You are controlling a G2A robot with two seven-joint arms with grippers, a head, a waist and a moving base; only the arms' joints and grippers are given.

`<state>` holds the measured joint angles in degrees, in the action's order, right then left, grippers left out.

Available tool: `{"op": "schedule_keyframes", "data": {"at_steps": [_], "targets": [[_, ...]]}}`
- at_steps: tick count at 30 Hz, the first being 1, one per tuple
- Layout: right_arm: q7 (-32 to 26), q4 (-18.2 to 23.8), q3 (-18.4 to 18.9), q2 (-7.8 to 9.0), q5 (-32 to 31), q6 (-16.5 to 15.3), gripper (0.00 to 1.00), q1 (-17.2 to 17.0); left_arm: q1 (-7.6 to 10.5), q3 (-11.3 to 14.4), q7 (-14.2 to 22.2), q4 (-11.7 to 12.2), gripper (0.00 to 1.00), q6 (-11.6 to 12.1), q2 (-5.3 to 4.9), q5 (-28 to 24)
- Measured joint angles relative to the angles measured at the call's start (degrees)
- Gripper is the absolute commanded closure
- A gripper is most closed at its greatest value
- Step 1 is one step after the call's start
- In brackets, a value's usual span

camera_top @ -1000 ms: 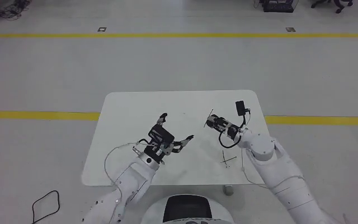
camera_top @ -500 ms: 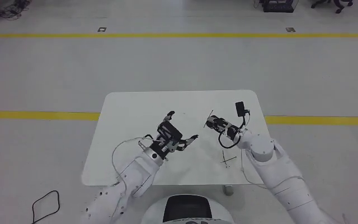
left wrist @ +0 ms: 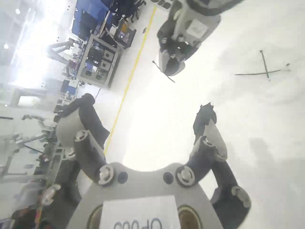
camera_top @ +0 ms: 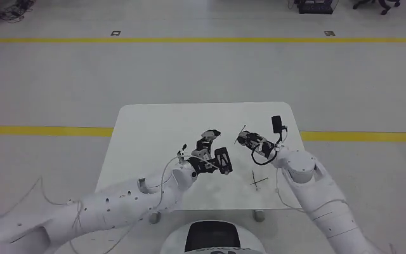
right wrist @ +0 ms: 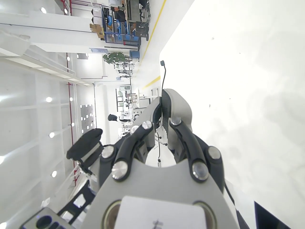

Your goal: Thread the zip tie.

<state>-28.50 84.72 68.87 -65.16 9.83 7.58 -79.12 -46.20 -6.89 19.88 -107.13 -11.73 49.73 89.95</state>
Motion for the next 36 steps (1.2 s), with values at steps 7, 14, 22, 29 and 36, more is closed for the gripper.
{"op": "schedule_keyframes", "data": {"at_steps": [7, 14, 22, 29, 36], "targets": [[0.3, 0.1, -0.2, -0.04, -0.1, 0.0, 1.0, -0.2, 0.06, -2.9, 0.3, 0.6, 0.0, 1.2, 0.03, 0.0], [-2.2, -0.3, -0.9, -0.31, 2.0, 0.6, 1.0, 0.2, 3.65, -2.8, 4.0, 0.7, 0.0, 8.3, 0.64, 0.0], [-3.9, -0.7, -1.0, -0.38, 3.3, 0.9, 1.0, 0.6, 4.03, -2.8, 4.8, 0.8, 0.0, 8.0, 1.14, 0.0], [-4.3, -1.2, -0.6, -0.82, 9.1, 0.2, 1.0, 0.4, 5.01, -2.8, 3.7, 2.2, 0.0, 9.6, 1.25, 0.0], [-7.6, -2.6, -0.3, -1.08, 14.5, 0.6, 1.0, 1.0, 6.64, -2.8, 2.9, 4.2, 0.0, 16.0, 2.36, 0.0]]}}
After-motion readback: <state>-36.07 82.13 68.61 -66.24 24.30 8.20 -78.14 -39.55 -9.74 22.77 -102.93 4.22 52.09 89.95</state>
